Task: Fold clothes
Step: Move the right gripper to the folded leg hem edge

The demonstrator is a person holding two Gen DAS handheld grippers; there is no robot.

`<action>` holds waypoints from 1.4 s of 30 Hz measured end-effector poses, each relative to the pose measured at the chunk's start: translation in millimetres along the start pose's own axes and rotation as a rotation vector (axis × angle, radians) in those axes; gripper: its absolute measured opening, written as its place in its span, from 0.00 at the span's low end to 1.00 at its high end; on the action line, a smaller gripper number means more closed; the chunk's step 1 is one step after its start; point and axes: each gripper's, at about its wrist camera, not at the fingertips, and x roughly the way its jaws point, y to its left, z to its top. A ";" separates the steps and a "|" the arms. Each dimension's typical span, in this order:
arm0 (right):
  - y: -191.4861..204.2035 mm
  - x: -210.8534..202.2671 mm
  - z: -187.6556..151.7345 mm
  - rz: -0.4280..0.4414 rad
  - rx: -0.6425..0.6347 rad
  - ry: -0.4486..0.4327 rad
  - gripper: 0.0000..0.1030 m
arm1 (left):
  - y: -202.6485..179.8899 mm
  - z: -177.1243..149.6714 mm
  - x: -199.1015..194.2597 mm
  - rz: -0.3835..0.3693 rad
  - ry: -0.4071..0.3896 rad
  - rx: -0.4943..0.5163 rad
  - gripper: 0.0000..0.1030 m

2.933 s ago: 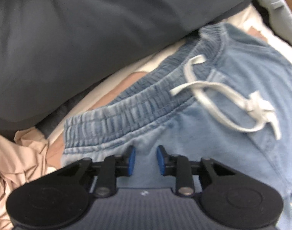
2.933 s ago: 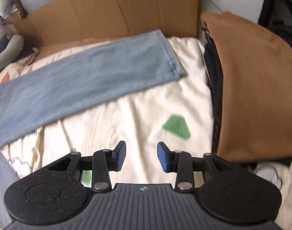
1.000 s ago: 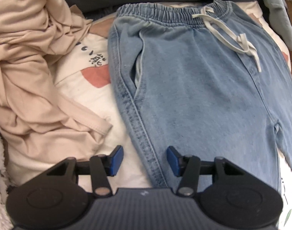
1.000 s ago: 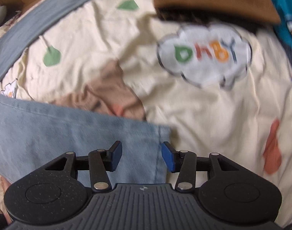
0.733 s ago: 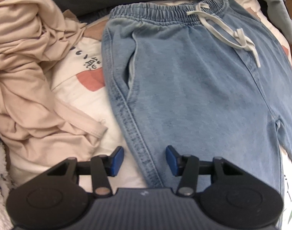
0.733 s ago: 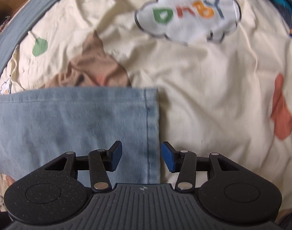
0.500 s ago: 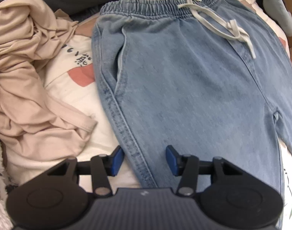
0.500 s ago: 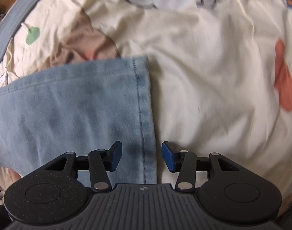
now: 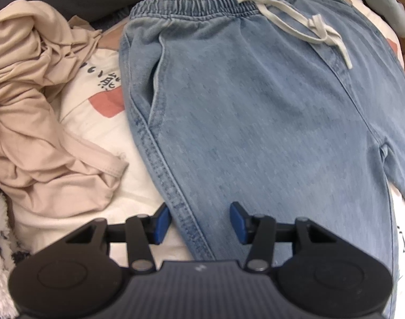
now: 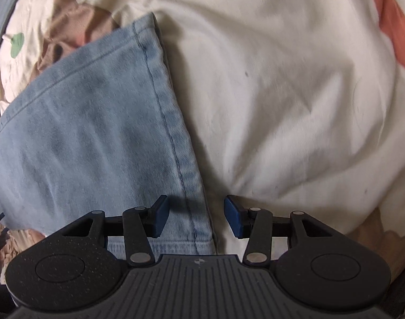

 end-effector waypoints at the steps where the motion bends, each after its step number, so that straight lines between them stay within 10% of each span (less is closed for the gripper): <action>1: -3.3 2.4 -1.4 0.017 0.017 0.015 0.53 | 0.1 -0.9 -0.3 0.001 0.000 0.000 0.49; 10: -33.0 24.3 -14.2 0.175 0.172 0.150 0.59 | 1.9 -7.5 -2.7 -0.001 0.004 -0.005 0.49; 26: -61.7 -24.4 -20.0 0.473 0.184 0.056 0.58 | 13.5 -16.2 -12.5 -0.008 -0.002 -0.010 0.49; 32: -63.2 -1.7 -13.3 0.461 0.205 0.070 0.58 | 17.4 -22.9 -12.8 -0.015 -0.003 -0.021 0.49; 39: -62.4 19.6 -15.0 0.436 0.210 0.090 0.48 | 24.8 -27.9 -13.3 -0.040 -0.016 -0.047 0.49; 42: -58.8 20.1 -12.4 0.430 0.199 0.088 0.24 | 29.4 -30.3 -14.5 -0.051 -0.028 -0.046 0.49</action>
